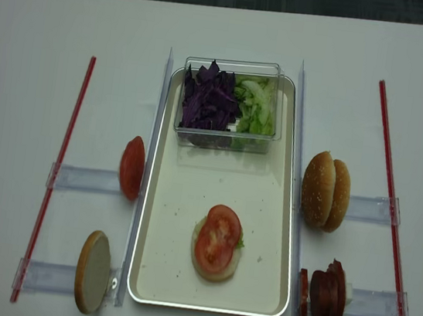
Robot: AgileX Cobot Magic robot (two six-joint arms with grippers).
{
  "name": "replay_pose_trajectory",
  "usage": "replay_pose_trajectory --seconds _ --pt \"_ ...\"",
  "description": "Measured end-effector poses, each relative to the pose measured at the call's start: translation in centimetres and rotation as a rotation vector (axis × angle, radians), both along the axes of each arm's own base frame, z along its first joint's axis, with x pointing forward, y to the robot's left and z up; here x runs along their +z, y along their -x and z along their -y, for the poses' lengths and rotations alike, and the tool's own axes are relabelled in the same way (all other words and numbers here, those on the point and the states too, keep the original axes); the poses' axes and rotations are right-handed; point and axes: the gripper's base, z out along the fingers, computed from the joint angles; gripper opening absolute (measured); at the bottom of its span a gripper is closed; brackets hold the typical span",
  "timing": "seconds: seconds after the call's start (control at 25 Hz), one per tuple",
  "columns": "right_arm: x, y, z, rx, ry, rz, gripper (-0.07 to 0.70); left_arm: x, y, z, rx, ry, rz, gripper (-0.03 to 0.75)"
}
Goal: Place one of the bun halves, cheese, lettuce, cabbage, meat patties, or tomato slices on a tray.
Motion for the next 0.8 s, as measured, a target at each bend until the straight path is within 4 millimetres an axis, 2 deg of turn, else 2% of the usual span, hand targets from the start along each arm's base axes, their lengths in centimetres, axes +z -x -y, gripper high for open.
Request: replay_pose_trajectory --seconds 0.8 --pt "0.0 0.0 0.0 0.0 0.0 0.0 0.337 0.01 -0.01 0.02 -0.001 0.001 0.002 0.362"
